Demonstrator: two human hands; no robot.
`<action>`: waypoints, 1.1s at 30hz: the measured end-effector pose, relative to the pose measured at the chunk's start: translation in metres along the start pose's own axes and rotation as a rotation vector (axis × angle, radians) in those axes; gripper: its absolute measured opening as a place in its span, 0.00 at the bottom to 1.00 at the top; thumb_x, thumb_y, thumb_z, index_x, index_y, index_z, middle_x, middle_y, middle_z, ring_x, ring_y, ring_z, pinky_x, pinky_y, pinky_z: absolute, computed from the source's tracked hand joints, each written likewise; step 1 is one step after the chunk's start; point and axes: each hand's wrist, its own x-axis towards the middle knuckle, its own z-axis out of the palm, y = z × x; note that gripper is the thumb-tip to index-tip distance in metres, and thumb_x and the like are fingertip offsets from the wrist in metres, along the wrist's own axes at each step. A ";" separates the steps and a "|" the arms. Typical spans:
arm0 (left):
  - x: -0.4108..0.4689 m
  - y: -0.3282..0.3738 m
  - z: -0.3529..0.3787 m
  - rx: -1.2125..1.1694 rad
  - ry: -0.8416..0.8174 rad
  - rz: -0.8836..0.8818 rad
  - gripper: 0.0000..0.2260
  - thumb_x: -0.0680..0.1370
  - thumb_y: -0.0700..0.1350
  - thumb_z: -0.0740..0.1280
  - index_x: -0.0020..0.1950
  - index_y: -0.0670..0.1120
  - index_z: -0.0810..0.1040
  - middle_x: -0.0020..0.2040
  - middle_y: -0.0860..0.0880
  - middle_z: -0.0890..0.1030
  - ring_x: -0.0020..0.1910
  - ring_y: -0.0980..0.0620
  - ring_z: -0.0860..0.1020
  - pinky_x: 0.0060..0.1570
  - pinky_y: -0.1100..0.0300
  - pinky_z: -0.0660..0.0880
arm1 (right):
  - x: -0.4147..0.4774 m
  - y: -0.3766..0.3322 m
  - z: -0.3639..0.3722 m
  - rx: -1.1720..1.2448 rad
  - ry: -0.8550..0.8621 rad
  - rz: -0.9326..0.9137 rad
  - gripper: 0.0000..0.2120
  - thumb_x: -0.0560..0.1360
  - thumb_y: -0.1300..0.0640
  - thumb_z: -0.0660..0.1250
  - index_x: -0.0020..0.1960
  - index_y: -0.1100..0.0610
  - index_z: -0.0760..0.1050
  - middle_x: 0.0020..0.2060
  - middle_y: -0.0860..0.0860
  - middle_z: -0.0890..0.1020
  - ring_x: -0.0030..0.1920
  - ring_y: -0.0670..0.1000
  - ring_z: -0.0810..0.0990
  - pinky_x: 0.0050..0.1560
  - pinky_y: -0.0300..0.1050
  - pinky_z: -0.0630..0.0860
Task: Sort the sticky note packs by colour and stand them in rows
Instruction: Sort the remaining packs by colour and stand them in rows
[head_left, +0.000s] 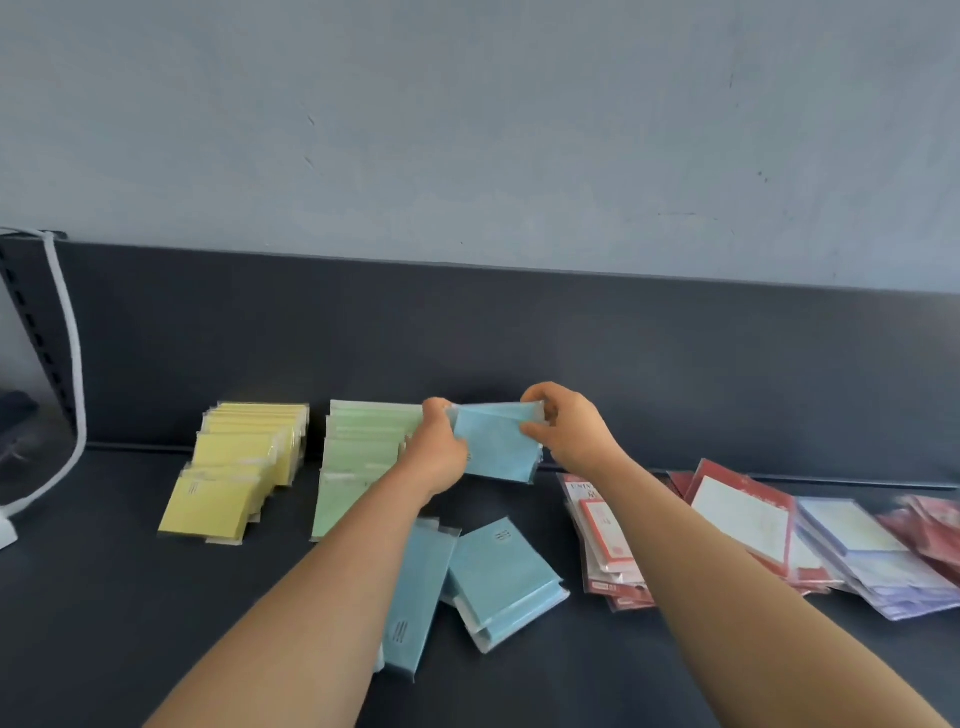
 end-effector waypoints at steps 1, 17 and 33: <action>0.003 0.000 0.003 0.032 0.002 -0.006 0.13 0.78 0.40 0.57 0.59 0.53 0.61 0.55 0.46 0.73 0.52 0.47 0.73 0.52 0.51 0.74 | 0.003 0.004 0.002 -0.021 -0.009 0.002 0.10 0.74 0.63 0.68 0.53 0.53 0.74 0.49 0.53 0.79 0.43 0.52 0.79 0.33 0.37 0.74; 0.004 0.004 0.014 0.252 0.006 -0.052 0.14 0.81 0.35 0.56 0.66 0.39 0.64 0.42 0.51 0.65 0.39 0.54 0.64 0.42 0.60 0.64 | 0.016 0.019 0.018 -0.156 -0.024 0.151 0.24 0.68 0.63 0.74 0.59 0.58 0.66 0.49 0.56 0.77 0.45 0.55 0.79 0.44 0.48 0.79; -0.004 0.010 0.013 0.329 0.040 -0.004 0.14 0.82 0.41 0.58 0.66 0.37 0.63 0.67 0.41 0.70 0.64 0.43 0.71 0.55 0.57 0.65 | -0.005 0.008 0.020 -0.288 -0.043 0.131 0.25 0.70 0.60 0.73 0.61 0.57 0.64 0.50 0.55 0.77 0.47 0.56 0.78 0.49 0.53 0.79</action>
